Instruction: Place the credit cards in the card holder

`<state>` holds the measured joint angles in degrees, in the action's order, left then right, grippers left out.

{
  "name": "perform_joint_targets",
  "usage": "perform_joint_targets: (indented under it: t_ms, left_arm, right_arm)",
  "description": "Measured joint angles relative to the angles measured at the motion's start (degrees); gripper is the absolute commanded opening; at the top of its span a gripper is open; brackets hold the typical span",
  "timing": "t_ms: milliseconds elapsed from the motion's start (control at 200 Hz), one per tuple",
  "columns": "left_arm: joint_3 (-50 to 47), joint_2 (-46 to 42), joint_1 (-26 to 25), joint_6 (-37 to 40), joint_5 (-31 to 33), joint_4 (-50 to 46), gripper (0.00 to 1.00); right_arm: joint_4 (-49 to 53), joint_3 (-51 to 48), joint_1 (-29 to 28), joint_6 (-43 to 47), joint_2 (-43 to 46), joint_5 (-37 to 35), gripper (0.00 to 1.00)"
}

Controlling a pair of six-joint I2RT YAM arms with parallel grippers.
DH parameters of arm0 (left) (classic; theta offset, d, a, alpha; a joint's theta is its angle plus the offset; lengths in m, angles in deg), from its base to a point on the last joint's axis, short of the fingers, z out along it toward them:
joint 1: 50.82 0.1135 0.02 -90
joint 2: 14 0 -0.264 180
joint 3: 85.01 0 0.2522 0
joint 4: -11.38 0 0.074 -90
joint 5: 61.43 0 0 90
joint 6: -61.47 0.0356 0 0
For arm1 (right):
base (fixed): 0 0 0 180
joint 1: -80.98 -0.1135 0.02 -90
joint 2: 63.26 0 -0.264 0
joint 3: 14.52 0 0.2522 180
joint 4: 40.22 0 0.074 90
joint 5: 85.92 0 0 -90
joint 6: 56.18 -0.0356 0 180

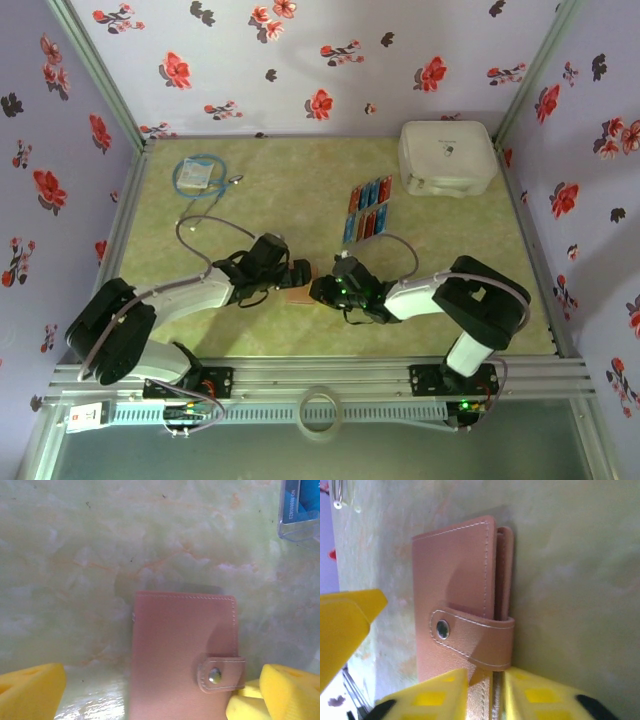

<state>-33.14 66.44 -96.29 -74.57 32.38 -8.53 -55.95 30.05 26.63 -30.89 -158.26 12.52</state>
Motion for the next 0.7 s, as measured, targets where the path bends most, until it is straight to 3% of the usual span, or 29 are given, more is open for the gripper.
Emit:
perform_joint_targets:
  t_ms: [105, 415, 700]
  left_arm:
    - [-0.02, 0.63, -0.44, -0.37, 0.0, 0.28, 1.0]
    - [0.0, 0.83, -0.55, -0.39, 0.04, 0.83, 1.0]
    - [2.03, -2.36, 3.43, 0.07, 0.09, -3.02, 1.0]
  right_arm:
    - [-1.7, -0.37, -0.04, -0.72, -1.22, 0.59, 0.0]
    - [-5.4, -1.57, 0.15, -1.81, -1.46, 1.07, 0.0]
    - [-2.56, -2.21, 1.66, -0.83, 7.02, 1.49, 0.0]
